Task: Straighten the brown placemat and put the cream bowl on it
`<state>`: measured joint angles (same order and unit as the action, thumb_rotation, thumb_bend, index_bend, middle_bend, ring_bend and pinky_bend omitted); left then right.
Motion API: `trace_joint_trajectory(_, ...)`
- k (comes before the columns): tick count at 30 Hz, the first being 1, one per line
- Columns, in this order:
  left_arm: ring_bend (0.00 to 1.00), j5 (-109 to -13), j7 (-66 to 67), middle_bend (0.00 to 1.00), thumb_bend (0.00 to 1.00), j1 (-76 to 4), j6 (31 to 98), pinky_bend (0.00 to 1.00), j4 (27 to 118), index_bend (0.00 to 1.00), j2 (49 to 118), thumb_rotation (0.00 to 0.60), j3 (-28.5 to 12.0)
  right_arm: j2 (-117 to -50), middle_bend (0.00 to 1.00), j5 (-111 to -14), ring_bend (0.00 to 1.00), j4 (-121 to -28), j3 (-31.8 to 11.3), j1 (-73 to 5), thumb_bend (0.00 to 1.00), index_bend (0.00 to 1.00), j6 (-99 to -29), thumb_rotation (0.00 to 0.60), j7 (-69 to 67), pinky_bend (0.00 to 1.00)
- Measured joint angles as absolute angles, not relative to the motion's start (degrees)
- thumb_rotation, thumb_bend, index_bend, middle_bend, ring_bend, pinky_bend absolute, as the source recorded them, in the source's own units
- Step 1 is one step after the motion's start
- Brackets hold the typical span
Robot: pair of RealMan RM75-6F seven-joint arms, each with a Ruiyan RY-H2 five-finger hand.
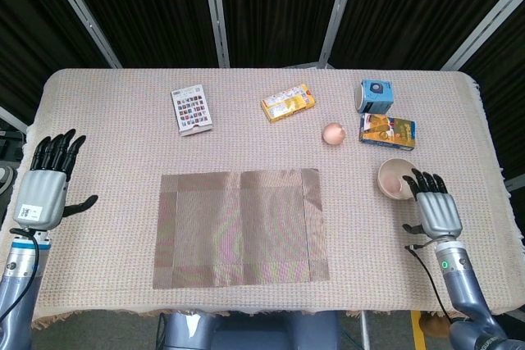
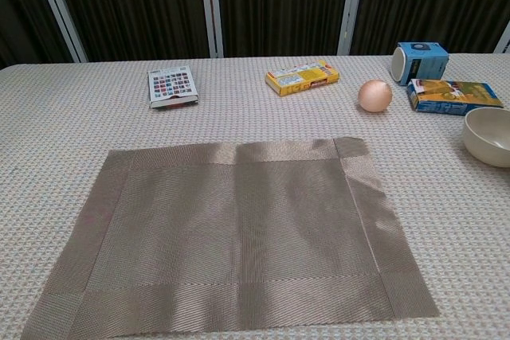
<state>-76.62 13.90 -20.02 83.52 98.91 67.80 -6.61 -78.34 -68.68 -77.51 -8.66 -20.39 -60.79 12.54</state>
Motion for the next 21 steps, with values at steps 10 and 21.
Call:
trace_joint_trajectory(10,0.0,-76.99,13.06,0.0,0.0,-19.64,83.21,0.0,98.95,0.0,67.64,0.6,-7.12,-83.95,0.0,-69.16,0.0,-69.58,-8.61,-23.16,0.31,0.56,-58.63,0.6,12.17,0.0)
trace_joint_trajectory(21,0.0,-77.41,11.66,0.0,0.0,-18.83,83.25,0.0,98.99,0.0,66.98,0.6,-7.61,-92.4,0.06,-71.33,0.0,-55.95,-9.21,-25.67,0.44,0.8,-59.86,0.6,9.81,0.0)
